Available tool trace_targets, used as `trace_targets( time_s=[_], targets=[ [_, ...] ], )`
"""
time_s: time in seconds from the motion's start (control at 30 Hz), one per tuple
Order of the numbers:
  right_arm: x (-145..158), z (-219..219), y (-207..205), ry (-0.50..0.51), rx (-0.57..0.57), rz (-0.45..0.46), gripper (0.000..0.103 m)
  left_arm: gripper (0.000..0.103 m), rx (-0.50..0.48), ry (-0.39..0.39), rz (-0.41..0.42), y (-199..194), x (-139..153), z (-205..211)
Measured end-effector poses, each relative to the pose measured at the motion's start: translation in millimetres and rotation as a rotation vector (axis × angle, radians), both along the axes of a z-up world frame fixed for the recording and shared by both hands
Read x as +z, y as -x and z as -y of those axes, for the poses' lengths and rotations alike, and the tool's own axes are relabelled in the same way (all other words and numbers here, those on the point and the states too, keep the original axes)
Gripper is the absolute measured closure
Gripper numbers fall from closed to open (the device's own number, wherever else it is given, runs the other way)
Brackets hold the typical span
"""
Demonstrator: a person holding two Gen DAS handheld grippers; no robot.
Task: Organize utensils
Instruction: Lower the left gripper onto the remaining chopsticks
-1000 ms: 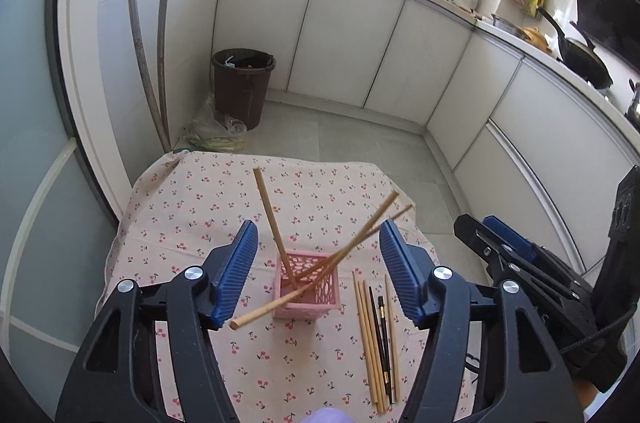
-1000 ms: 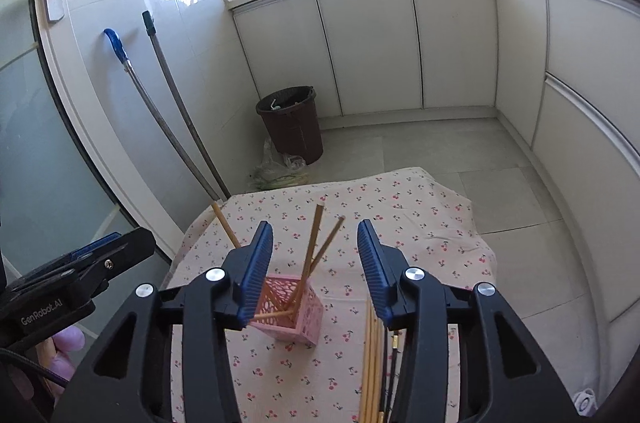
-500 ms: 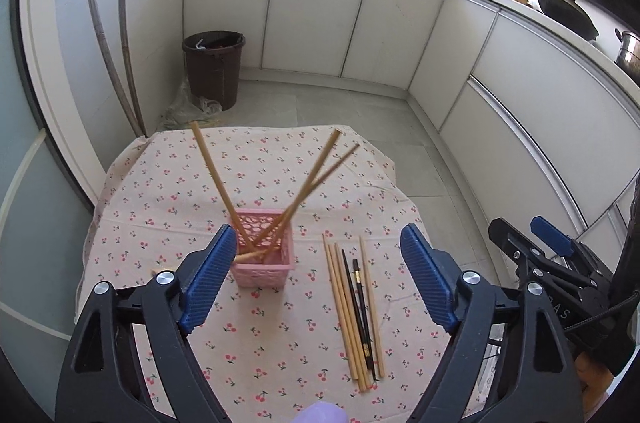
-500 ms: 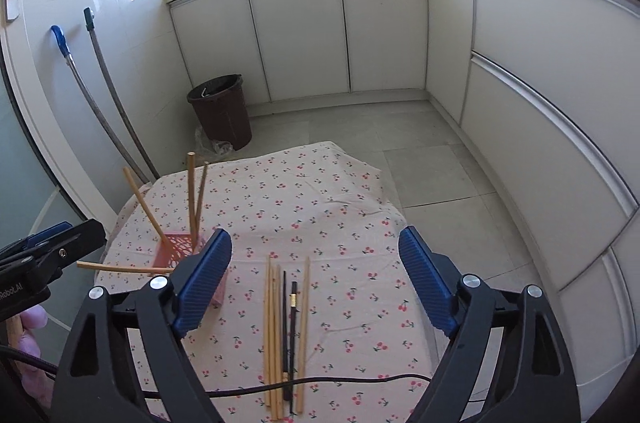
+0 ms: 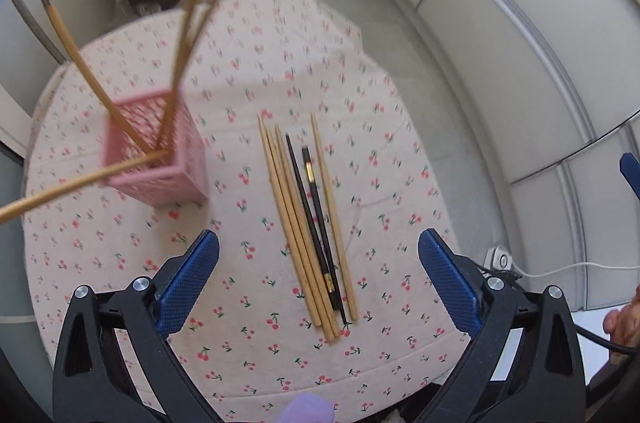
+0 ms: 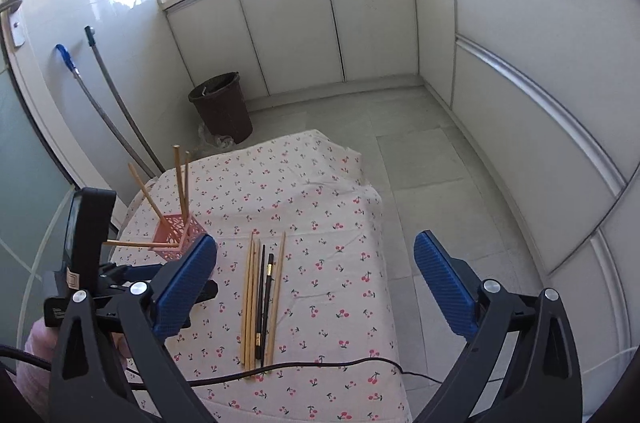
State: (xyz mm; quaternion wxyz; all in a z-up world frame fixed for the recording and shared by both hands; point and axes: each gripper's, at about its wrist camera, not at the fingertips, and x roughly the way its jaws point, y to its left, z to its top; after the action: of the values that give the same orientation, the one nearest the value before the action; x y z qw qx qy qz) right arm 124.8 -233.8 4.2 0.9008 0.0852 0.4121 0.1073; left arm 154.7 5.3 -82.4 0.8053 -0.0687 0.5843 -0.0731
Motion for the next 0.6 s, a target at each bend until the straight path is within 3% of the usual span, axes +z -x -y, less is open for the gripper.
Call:
trace_targets(
  time_s=[0.1,0.2,0.33,0.4,0.47,0.6],
  targets=[
    [-30,13,-17,-0.066,-0.029,-0.127,0.007,0.007,0.002,-0.018,-0.056,-13,-24,12],
    [-46,25,-24,-0.163,-0.046,-0.196,0.007,0.007,-0.024,-0.048,-0.077,-30,-37,29],
    [-56,39,-27,-0.237,-0.084,-0.236,0.007,0.010,-0.074,-0.111,-0.029,-57,-46,50],
    [-60,46,-29,-0.265,-0.107,-0.257,0.007,0.025,-0.099,-0.117,0.002,-73,-50,58],
    [-63,51,-31,-0.292,-0.112,-0.270,0.007,0.032,-0.092,-0.117,-0.027,-87,-62,61],
    [-64,58,-33,-0.307,-0.132,-0.268,0.007,0.040,-0.067,-0.150,-0.054,-111,-85,63]
  ],
)
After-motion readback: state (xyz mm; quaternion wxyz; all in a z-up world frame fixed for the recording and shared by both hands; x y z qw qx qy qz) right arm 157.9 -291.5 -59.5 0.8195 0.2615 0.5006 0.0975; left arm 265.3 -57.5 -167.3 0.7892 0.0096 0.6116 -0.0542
